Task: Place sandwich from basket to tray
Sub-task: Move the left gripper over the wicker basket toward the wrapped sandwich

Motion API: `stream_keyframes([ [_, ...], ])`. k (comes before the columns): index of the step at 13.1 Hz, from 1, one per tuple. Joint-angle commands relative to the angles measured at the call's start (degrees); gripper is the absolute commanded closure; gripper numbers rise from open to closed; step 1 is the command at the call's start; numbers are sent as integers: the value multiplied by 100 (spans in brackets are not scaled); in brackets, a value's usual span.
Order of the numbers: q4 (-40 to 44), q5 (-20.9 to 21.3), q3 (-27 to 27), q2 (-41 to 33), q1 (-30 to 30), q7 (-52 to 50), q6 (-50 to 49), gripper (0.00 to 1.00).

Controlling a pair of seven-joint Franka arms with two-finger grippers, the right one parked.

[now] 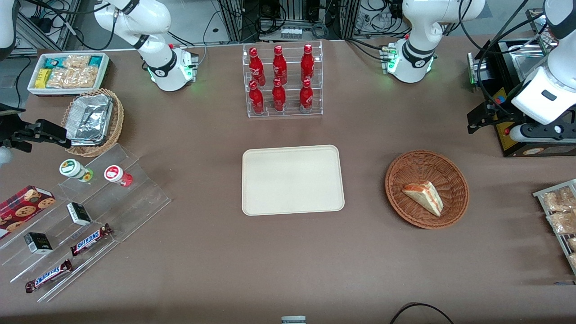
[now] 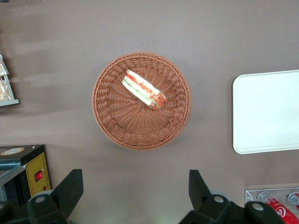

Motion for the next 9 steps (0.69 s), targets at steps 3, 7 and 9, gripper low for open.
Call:
stream_keyframes([
  [3, 158, -48, 29, 24, -14, 92, -311, 0],
  [7, -569, -30, 11, 68, 197, 13, 195, 0],
  [9, -1202, -48, 20, 24, 311, -205, 785, 0],
])
